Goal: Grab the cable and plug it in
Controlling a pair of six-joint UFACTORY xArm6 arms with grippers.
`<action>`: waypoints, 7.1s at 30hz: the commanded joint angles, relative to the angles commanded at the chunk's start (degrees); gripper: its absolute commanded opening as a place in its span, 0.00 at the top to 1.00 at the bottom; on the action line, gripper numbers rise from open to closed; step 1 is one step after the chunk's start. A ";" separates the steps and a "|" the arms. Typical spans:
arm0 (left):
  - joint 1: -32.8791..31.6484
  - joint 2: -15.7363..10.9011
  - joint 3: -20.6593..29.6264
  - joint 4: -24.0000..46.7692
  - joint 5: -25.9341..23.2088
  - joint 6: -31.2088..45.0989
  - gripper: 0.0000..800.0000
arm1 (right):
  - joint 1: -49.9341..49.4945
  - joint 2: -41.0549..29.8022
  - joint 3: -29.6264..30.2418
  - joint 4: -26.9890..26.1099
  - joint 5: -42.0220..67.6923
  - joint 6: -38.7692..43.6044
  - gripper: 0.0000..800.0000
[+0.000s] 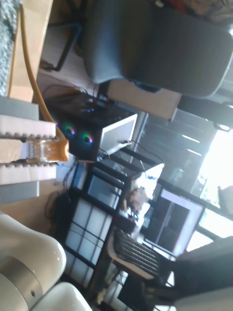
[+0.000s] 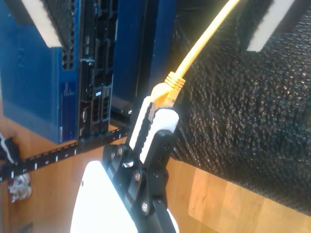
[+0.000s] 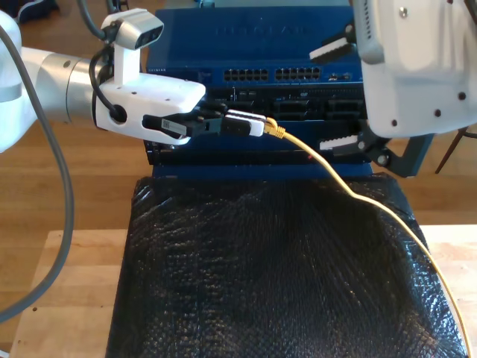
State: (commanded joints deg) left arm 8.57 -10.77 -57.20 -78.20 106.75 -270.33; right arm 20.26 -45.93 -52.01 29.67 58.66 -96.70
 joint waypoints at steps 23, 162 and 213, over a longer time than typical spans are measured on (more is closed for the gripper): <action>0.53 1.58 0.00 -2.46 4.22 -0.62 1.00 | 2.55 -1.67 3.43 1.58 -8.26 0.35 0.00; 2.29 8.53 2.29 -14.24 24.18 -9.58 0.96 | 16.09 -6.42 13.89 2.55 -30.33 -3.96 0.95; 17.05 7.47 -10.55 5.36 9.93 -2.73 0.01 | 5.10 5.45 8.97 3.60 -26.20 6.42 1.00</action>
State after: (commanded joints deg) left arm 25.63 -3.30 -67.75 -72.84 116.68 -273.05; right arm 25.36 -40.48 -43.04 33.27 32.46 -90.29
